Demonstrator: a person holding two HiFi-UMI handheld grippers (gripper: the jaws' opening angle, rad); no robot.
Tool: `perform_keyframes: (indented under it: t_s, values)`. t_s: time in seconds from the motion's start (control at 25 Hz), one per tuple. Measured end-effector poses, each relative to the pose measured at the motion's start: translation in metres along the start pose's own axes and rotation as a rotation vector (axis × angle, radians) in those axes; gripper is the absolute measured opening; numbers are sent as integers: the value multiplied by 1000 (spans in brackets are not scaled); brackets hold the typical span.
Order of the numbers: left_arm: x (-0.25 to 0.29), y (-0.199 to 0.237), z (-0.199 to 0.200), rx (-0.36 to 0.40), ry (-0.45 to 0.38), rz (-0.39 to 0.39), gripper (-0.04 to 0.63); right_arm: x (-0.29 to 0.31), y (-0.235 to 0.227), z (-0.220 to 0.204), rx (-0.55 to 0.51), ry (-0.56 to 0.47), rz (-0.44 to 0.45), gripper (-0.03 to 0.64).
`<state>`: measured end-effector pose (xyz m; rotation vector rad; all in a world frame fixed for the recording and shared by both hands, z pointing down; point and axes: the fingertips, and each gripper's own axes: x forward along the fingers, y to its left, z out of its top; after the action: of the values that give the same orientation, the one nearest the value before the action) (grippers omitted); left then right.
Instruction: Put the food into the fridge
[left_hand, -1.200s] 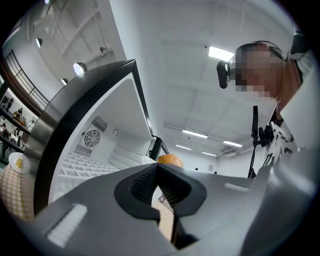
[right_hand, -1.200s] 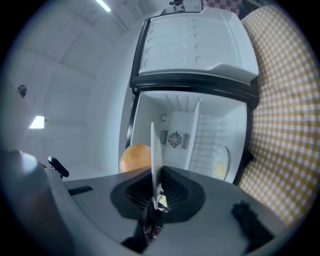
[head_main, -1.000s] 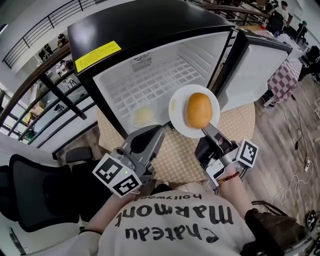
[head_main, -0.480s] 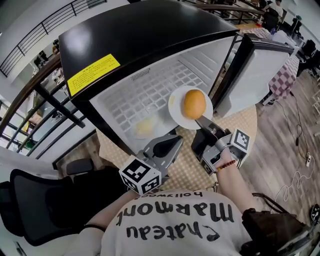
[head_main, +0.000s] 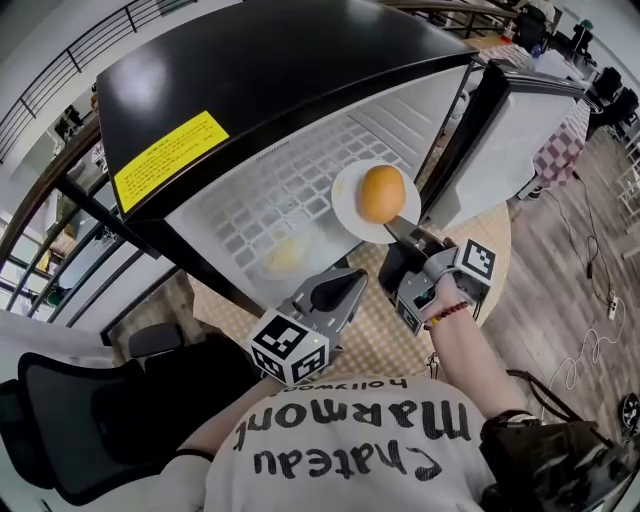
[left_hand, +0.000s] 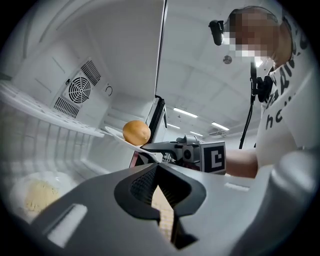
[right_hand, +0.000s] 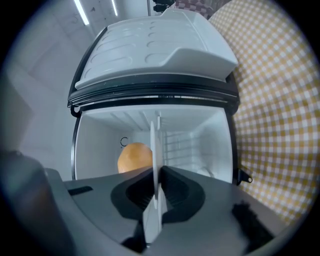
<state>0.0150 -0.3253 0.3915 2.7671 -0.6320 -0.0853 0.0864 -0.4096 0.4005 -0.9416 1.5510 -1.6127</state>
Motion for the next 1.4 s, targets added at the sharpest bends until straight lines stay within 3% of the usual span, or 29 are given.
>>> perform_keyframes:
  t_s: [0.48, 0.76, 1.4]
  values:
    - [7, 1, -11, -10, 21, -30, 0, 27, 14, -3, -28, 5, -37, 28]
    - [10, -1, -16, 73, 49, -41, 0, 42, 18, -1, -58, 14, -64, 28]
    - [10, 12, -19, 20, 51, -38, 0, 71, 21, -8, -163, 31, -143, 28]
